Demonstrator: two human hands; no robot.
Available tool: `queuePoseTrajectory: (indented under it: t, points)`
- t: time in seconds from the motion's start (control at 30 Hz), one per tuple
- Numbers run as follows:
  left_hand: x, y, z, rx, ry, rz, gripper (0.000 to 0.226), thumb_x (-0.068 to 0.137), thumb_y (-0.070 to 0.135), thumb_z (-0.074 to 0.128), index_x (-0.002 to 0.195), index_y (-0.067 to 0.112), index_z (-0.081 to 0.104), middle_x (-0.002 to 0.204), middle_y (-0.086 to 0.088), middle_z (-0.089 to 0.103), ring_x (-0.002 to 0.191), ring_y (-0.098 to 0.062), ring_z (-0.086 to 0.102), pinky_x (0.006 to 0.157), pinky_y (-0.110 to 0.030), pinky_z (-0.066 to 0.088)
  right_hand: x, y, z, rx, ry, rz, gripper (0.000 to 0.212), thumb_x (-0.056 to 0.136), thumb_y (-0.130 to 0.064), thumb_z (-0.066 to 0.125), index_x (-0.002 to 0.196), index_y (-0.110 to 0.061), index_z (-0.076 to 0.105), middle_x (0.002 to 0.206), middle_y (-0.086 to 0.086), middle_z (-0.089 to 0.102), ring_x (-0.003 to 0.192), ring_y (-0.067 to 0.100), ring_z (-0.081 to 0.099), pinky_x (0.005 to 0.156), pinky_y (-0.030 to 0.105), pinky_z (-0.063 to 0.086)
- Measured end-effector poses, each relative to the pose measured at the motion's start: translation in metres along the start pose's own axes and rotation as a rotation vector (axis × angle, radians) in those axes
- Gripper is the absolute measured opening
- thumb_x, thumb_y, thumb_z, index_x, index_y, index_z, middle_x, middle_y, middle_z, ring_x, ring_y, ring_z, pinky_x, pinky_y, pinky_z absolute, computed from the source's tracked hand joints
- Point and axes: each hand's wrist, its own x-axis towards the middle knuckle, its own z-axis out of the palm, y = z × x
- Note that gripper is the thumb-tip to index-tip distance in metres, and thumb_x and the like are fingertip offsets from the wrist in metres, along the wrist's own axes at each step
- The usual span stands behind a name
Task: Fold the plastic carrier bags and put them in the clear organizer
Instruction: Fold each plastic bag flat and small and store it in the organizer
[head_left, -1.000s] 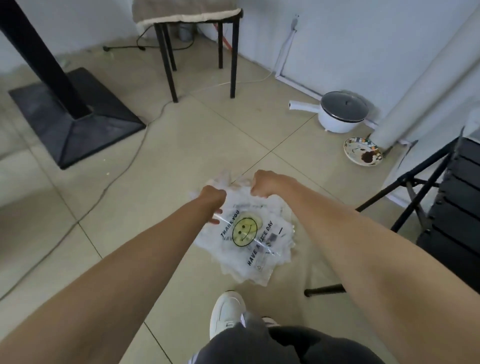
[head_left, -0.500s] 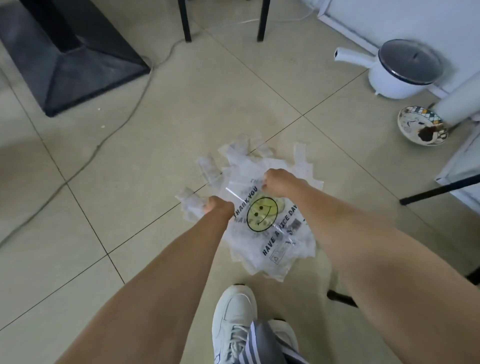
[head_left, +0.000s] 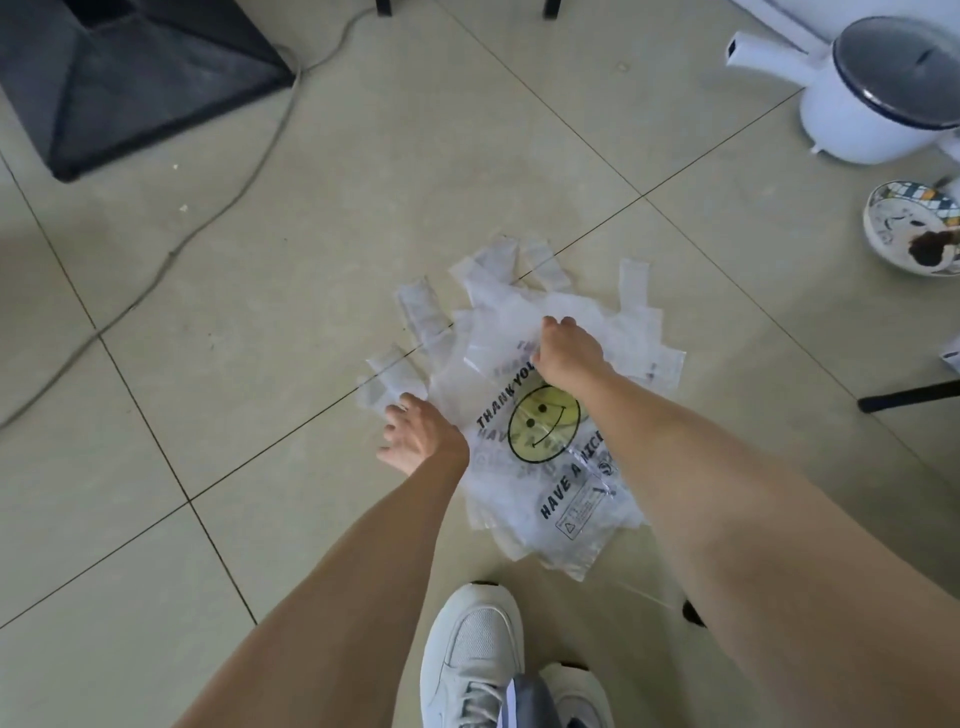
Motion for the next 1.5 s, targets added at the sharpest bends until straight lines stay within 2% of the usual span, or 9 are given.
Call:
queuePoseTrajectory:
  t: [0.2,0.47,0.77,0.83,0.93,1.1,1.2,1.4,1.5]
  points:
    - [0.007,-0.004,-0.004,0.017,0.079,0.191,0.017,0.093,0.017,0.05,0.11,0.016,0.055,0.104,-0.003,0.061,0.091,-0.023,0.059,0.082,-0.035,0.039,-0.008,0.001,0.013,-0.038,0.085,-0.014,0.025,0.092,-0.004,0.055,0.117,-0.004,0.052,0.118,0.016,0.046,0.107,0.032,0.049,0.071,0.034,0.04]
    - [0.014,-0.014,-0.022,-0.002,0.26,0.382,0.021,0.093,0.034,0.056,0.101,0.015,0.057,0.101,-0.003,0.058,0.09,-0.025,0.058,0.077,-0.035,0.042,-0.013,0.004,0.016,-0.058,0.149,-0.041,0.019,0.085,0.009,0.055,0.098,-0.002,0.062,0.111,0.014,0.047,0.098,0.028,0.05,0.067,0.032,0.044]
    - [0.001,-0.008,-0.027,-0.213,0.349,0.387,0.025,0.099,0.031,0.045,0.103,0.006,0.043,0.09,-0.009,0.057,0.074,-0.032,0.056,0.062,-0.04,0.041,-0.007,0.001,-0.005,0.238,0.254,-0.012,0.017,0.083,-0.008,0.064,0.076,-0.016,0.051,0.083,0.001,0.061,0.079,0.024,0.062,0.075,0.04,0.05]
    - [-0.005,-0.004,-0.033,-0.3,0.326,0.392,0.025,0.101,0.028,0.037,0.106,0.003,0.038,0.082,-0.011,0.056,0.069,-0.033,0.053,0.058,-0.038,0.035,-0.008,0.002,-0.017,0.35,0.238,0.004,0.009,0.084,-0.012,0.063,0.088,-0.015,0.055,0.089,-0.002,0.064,0.085,0.021,0.064,0.079,0.041,0.05]
    - [-0.016,0.006,-0.044,-0.446,0.274,0.392,0.018,0.096,0.009,0.035,0.113,0.004,0.034,0.083,-0.012,0.057,0.068,-0.034,0.053,0.056,-0.036,0.033,-0.017,-0.001,-0.041,0.549,0.243,0.075,0.039,0.087,-0.011,0.066,0.12,-0.012,0.046,0.102,0.0,0.061,0.094,0.022,0.064,0.086,0.043,0.052]
    - [-0.035,0.031,-0.074,-0.737,0.066,0.309,0.052,0.084,-0.003,0.04,0.132,0.016,0.031,0.12,-0.018,0.057,0.064,-0.021,0.047,0.052,-0.027,0.035,-0.039,-0.007,-0.089,0.688,0.141,0.208,0.069,0.089,-0.011,0.064,0.147,-0.008,0.026,0.129,0.011,0.055,0.12,0.03,0.055,0.103,0.044,0.044]
    - [-0.044,0.045,-0.098,-0.805,-0.023,0.219,0.047,0.092,0.006,0.044,0.138,0.011,0.035,0.132,-0.016,0.051,0.097,-0.027,0.055,0.078,-0.033,0.045,-0.061,-0.004,-0.12,0.712,0.064,0.264,0.039,0.086,-0.017,0.068,0.119,-0.004,0.051,0.096,0.005,0.059,0.093,0.023,0.059,0.089,0.038,0.053]
    - [-0.081,0.056,-0.156,-0.666,-0.083,0.34,0.041,0.08,0.012,0.05,0.121,0.013,0.055,0.098,-0.011,0.065,0.074,-0.026,0.054,0.049,-0.021,0.033,-0.124,0.013,-0.185,0.735,0.113,0.282,0.026,0.084,-0.015,0.064,0.107,-0.006,0.057,0.084,0.003,0.059,0.077,0.017,0.059,0.075,0.034,0.053]
    - [-0.113,0.062,-0.188,-0.55,-0.051,0.444,0.031,0.08,0.012,0.056,0.11,0.007,0.06,0.085,-0.009,0.059,0.074,-0.027,0.055,0.051,-0.022,0.035,-0.161,0.017,-0.218,0.728,0.141,0.273,0.026,0.085,-0.016,0.068,0.105,-0.004,0.057,0.087,0.002,0.058,0.075,0.015,0.056,0.062,0.025,0.045]
